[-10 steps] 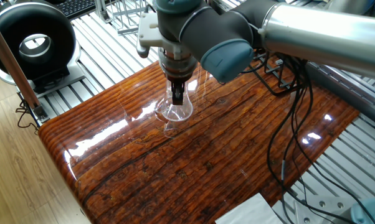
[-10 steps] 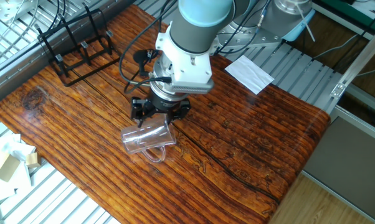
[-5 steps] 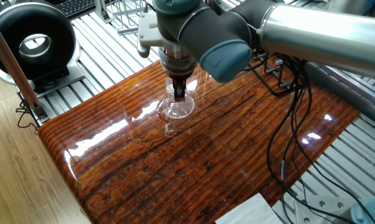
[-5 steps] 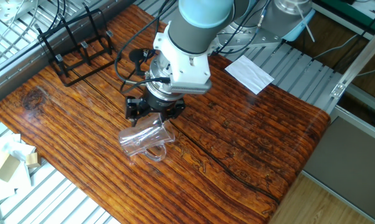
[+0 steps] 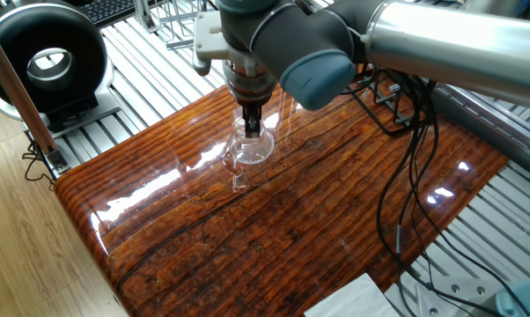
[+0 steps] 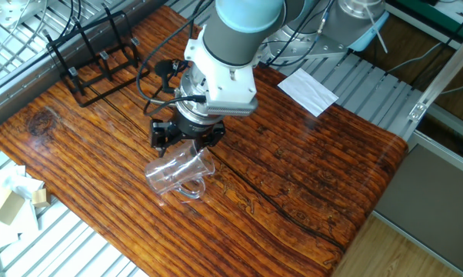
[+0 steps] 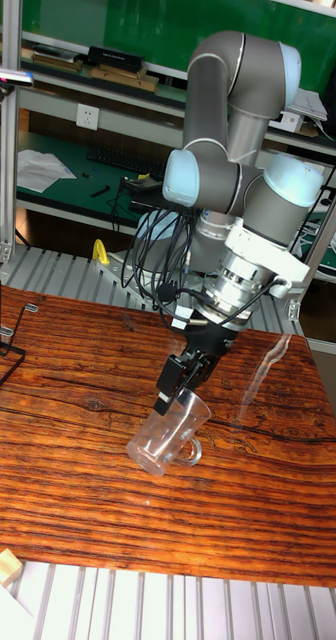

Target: Take the cup off the cup rack

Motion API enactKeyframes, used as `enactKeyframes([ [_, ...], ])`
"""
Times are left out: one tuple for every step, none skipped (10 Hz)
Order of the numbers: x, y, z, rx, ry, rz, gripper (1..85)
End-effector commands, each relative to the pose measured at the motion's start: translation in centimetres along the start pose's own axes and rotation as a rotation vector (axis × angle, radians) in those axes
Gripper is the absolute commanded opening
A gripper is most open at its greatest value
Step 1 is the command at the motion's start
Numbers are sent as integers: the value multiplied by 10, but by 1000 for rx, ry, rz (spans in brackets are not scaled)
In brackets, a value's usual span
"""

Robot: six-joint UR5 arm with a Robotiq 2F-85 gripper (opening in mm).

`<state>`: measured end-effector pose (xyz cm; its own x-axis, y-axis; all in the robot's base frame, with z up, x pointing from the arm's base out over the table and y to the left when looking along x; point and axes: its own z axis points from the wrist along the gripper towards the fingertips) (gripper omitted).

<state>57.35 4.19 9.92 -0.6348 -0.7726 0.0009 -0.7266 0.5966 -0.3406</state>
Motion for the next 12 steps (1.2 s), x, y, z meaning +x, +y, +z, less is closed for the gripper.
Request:
enactKeyframes([
  [-2,-6,-3,-10,-10,-3,627],
  [-1,-7,-3,-5,-6,-9,627],
  [-2,-8,-3,-6,-10,-12,620],
  [-3,-9,-4,-7,-11,-16,617],
  [-3,-10,-5,-7,-11,-17,600],
  [-3,-10,-6,-13,-11,-16,587],
  [-5,-11,-8,-20,-17,-17,577],
  [-6,-13,-11,-22,-19,-21,577],
  [-5,-13,-13,-23,-18,-22,570],
  [-5,-14,-13,-24,-19,-23,557],
  [-5,-15,-13,-25,-23,-26,547],
  [-4,-21,-12,-19,-23,-36,543],
])
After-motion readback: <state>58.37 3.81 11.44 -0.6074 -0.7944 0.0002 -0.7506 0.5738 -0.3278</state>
